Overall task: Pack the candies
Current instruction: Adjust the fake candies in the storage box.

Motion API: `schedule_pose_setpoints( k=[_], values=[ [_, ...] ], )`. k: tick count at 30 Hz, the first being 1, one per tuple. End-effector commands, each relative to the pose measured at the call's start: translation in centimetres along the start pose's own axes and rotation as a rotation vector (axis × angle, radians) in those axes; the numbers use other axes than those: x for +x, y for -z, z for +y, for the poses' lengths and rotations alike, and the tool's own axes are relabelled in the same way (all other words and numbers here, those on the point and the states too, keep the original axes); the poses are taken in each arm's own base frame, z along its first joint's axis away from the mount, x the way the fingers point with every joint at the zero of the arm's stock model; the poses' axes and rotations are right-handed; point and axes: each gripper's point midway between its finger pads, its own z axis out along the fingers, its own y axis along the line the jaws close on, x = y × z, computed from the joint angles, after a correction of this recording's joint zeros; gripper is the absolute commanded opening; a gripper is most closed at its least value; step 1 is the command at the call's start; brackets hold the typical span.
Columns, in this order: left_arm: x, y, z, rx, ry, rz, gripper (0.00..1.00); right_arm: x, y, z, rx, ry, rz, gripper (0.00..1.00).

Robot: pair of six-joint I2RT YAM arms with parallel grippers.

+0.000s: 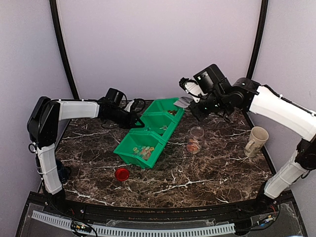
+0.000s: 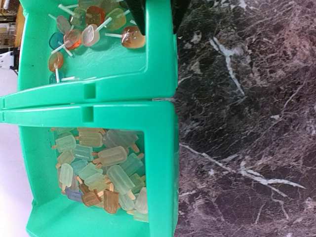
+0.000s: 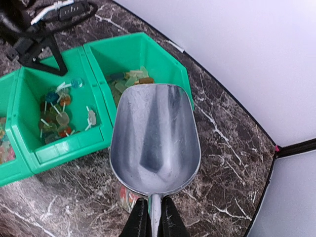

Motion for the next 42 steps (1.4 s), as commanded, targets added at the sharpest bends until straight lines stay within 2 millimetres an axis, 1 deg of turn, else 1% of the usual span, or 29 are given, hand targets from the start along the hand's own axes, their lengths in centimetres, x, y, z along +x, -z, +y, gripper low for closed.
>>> schedule_pose_setpoints(
  k=[1,3,6,8,9,10,11,12,13,16,20,26,31,38,42],
  values=[
    [-3.6,4.1,-7.0,0.336,-0.008,-0.108,0.0,-4.6,0.8,-0.6,-0.003,-0.044,-0.139,0.0],
    [-3.7,4.0,-6.2,0.26,-0.031,-0.115,0.0,-4.9,1.0,-0.7,0.0,-0.043,-0.145,0.0],
    [-3.6,4.1,-5.9,0.236,-0.046,-0.115,0.0,-5.3,1.1,-0.7,-0.003,-0.04,-0.158,0.0],
    [-3.8,4.0,-4.9,0.143,-0.076,-0.121,0.0,-5.3,0.9,-0.6,-0.009,-0.028,-0.151,0.0],
    [-4.1,4.0,-4.6,0.093,-0.101,-0.124,0.0,-5.3,0.7,-0.5,-0.011,-0.018,-0.141,0.0],
    [-3.9,4.1,-4.1,0.042,-0.129,-0.108,0.0,-5.1,0.4,-0.3,-0.014,-0.002,-0.123,0.0],
    [-4.1,4.2,-3.9,0.006,-0.147,-0.113,0.0,-4.9,0.2,-0.2,-0.015,0.011,-0.105,0.0],
    [-4.0,4.3,-3.6,-0.024,-0.173,-0.101,0.0,-4.6,-0.3,0.0,-0.015,0.023,-0.085,0.0],
    [-4.0,4.5,-3.5,-0.046,-0.189,-0.098,0.0,-4.2,-1.0,0.3,-0.017,0.041,-0.06,0.0],
    [-3.9,4.9,-3.1,-0.092,-0.22,-0.09,0.0,-3.4,-2.0,1.0,-0.038,0.07,-0.018,0.0],
    [-3.3,5.2,-3.1,-0.119,-0.255,-0.071,0.0,-2.6,-3.0,1.9,-0.072,0.106,0.035,0.0],
    [-2.1,5.5,-2.7,-0.179,-0.302,-0.03,0.0,-0.6,-4.6,2.9,-0.103,0.164,0.137,0.0],
    [-1.5,5.7,-3.0,-0.174,-0.331,-0.012,0.0,0.6,-5.7,4.2,-0.156,0.206,0.2,0.0],
    [-0.7,6.0,-3.8,-0.134,-0.381,0.012,0.0,1.8,-6.7,4.5,-0.16,0.251,0.269,0.0],
    [-0.2,5.9,-3.2,-0.173,-0.405,0.038,0.0,3.0,-7.4,4.8,-0.165,0.274,0.313,0.0]
  ],
)
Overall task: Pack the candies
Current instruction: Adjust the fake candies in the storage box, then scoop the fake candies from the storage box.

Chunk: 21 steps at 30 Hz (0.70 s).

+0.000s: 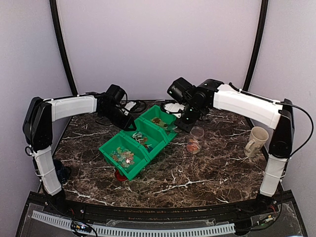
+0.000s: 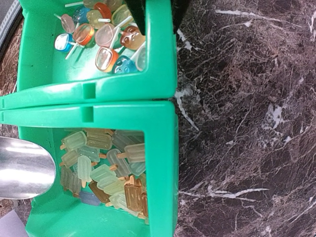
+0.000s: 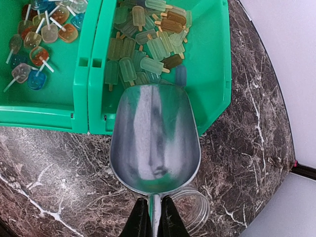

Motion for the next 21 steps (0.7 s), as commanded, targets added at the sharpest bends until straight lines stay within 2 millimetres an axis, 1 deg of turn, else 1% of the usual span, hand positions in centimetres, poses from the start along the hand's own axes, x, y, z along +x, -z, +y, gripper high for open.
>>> schedule_pose_setpoints(
  k=[1,5,10,16,18,21],
  values=[
    [-2.8,4.0,-2.4,0.035,-0.086,-0.107,0.0,0.5,-0.5,0.0,-0.006,0.022,0.036,0.0],
    [-2.4,3.7,-2.4,0.002,-0.112,-0.089,0.0,1.1,-1.8,0.8,-0.031,0.042,0.072,0.0],
    [-2.6,3.3,-3.2,-0.01,-0.159,-0.087,0.0,0.6,-3.1,2.0,-0.094,0.057,0.084,0.0],
    [-2.8,3.4,-3.9,-0.004,-0.193,-0.101,0.0,0.4,-5.3,3.4,-0.153,0.067,0.116,0.0],
    [-2.8,3.5,-4.1,0.006,-0.2,-0.111,0.0,0.2,-6.1,3.5,-0.162,0.065,0.12,0.0],
    [-2.9,3.7,-4.4,0.017,-0.204,-0.125,0.0,-0.3,-7.4,2.9,-0.158,0.036,0.099,0.0]
  ],
)
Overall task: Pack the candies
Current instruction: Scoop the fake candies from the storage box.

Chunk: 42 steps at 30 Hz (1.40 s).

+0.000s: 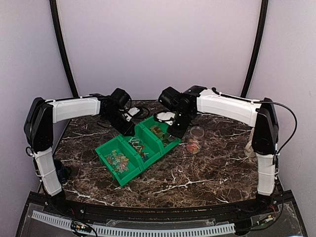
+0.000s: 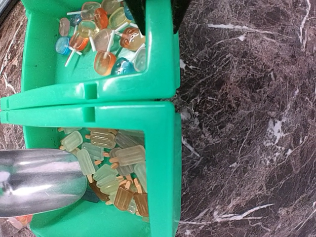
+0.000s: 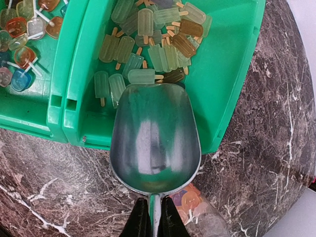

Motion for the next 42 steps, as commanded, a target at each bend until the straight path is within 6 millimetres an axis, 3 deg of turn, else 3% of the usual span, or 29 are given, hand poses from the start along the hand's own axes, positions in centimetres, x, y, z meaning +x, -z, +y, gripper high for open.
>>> schedule_pose_setpoints(
  k=[1,8,16,22,31,36,42],
  values=[
    [-5.4,5.3,-2.8,0.097,-0.058,-0.244,0.0,-0.6,-2.3,-0.3,-0.04,-0.028,-0.02,0.0],
    [-5.6,6.2,-3.2,0.109,-0.066,-0.29,0.0,-1.5,-3.0,-1.6,-0.063,-0.127,-0.174,0.0],
    [-6.2,7.1,-3.6,0.118,-0.087,-0.346,0.0,-1.2,-5.0,0.3,-0.143,-0.08,-0.248,0.0],
    [-6.6,8.3,-4.5,0.15,-0.118,-0.404,0.0,-2.1,-5.0,1.4,-0.155,-0.007,-0.357,0.0],
    [-6.6,9.1,-5.5,0.198,-0.148,-0.432,0.0,-1.4,-6.9,1.7,-0.121,0.07,-0.363,0.0],
    [-6.3,9.0,-5.6,0.204,-0.161,-0.432,0.0,-1.4,-6.2,1.5,-0.064,0.106,-0.465,0.0],
    [-6.7,9.0,-5.5,0.203,-0.135,-0.444,0.0,-2.0,-7.4,1.3,-0.068,0.039,-0.445,0.0]
  ],
)
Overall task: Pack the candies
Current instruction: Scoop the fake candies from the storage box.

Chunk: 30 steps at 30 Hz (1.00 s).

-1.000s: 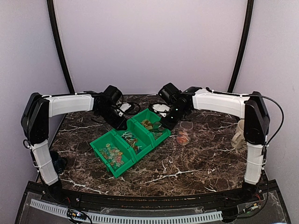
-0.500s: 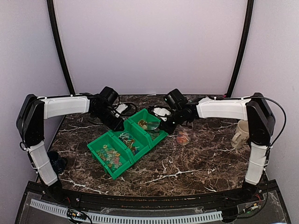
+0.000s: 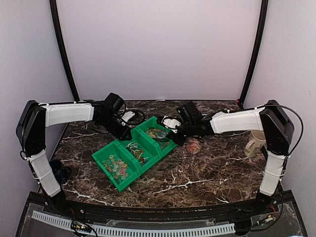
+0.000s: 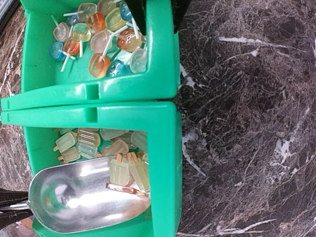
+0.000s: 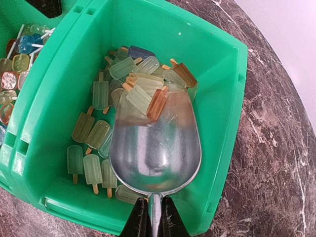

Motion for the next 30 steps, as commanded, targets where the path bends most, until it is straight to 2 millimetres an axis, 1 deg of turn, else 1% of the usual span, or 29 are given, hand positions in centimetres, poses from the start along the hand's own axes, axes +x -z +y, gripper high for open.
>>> schedule_pose_setpoints(
  k=[1,5,7,8,12,15,17,21,25,27,30],
  values=[
    [-9.5,8.3,-5.3,0.165,-0.147,-0.413,0.0,1.3,-2.1,0.6,-0.006,-0.054,0.047,0.0],
    [-9.8,8.5,-4.6,0.127,-0.127,-0.431,0.0,0.3,-2.7,-0.7,0.095,-0.174,-0.001,0.0],
    [-9.9,8.6,-4.5,0.125,-0.123,-0.439,0.0,-0.3,-3.0,-1.0,0.104,-0.224,-0.02,0.0],
    [-10.0,8.7,-4.5,0.123,-0.122,-0.446,0.0,-0.6,-3.1,-0.9,0.097,-0.251,-0.032,0.0],
    [-10.0,8.9,-3.9,0.085,-0.11,-0.458,0.0,-2.4,-3.2,0.5,-0.015,-0.323,-0.1,0.0],
    [-10.0,8.8,-2.9,0.032,-0.094,-0.456,0.0,-3.2,-3.0,0.5,-0.034,-0.385,-0.087,0.0],
    [-10.1,8.9,-2.6,0.01,-0.087,-0.461,0.0,-3.1,-2.9,0.3,-0.022,-0.427,-0.068,0.0],
    [-10.3,9.0,-2.2,-0.011,-0.075,-0.473,0.0,-2.8,-2.9,0.5,-0.035,-0.495,-0.025,0.0],
    [-10.5,9.3,-1.8,-0.036,-0.067,-0.486,0.0,-3.3,-3.1,0.6,-0.058,-0.555,0.015,0.0],
    [-10.6,9.4,-2.2,-0.016,-0.075,-0.499,0.0,-3.6,-3.4,0.5,-0.057,-0.586,-0.003,0.0],
    [-10.6,9.6,-3.3,0.046,-0.096,-0.517,0.0,-2.8,-4.7,0.2,-0.029,-0.611,0.01,0.0]
  ],
)
